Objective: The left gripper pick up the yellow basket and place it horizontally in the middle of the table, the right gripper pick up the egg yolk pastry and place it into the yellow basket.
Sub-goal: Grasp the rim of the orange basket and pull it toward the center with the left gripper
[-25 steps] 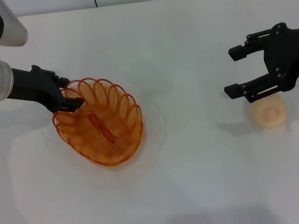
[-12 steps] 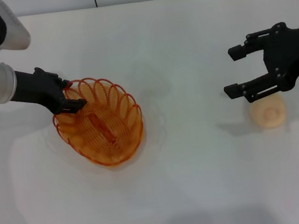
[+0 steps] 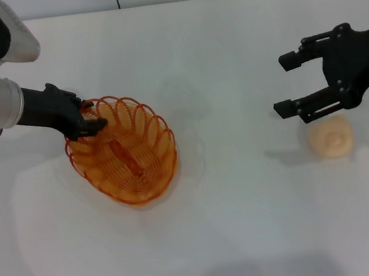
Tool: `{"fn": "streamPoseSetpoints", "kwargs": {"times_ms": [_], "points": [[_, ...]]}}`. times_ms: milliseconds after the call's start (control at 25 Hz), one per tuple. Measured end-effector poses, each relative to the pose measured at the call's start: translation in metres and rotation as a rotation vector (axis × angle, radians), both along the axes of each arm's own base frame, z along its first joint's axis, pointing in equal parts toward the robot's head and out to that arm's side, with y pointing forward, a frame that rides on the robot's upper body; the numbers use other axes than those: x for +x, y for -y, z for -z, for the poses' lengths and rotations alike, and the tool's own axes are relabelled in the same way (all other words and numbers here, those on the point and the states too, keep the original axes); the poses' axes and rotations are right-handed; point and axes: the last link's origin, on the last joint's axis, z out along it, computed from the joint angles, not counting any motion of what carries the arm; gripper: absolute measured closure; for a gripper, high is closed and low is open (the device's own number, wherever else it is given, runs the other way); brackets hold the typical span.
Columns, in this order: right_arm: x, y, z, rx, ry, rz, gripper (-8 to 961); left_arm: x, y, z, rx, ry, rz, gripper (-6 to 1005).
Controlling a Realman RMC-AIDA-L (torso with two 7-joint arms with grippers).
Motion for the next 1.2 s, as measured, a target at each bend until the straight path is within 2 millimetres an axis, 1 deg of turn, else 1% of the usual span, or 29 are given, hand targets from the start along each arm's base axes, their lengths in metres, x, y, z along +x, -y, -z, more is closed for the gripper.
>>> {"fn": "streamPoseSetpoints", "kwargs": {"times_ms": [120,320,520,960,1200], "points": [[-0.0010,0.0000,-0.0003,0.000,0.000,0.002,139,-0.0012,-0.0017,0.0014,0.017,-0.004,-0.003,515],[-0.0022,-0.0002,-0.0007,0.002,0.000,0.001,139,-0.0021,-0.0029,0.0050,0.025,-0.004,-0.009,705],[-0.0037,-0.0006,-0.0010,0.003,0.000,-0.003,140,-0.0021,-0.0034,0.0052,0.027,-0.004,-0.011,726],[-0.0048,-0.0008,-0.0016,0.006,0.000,-0.007,140,0.0030,-0.0076,-0.0007,0.044,0.019,-0.008,747],[-0.0045,-0.0011,-0.0023,0.010,-0.001,-0.004,140,0.0060,-0.0064,-0.0020,0.034,0.028,-0.010,780]]}}
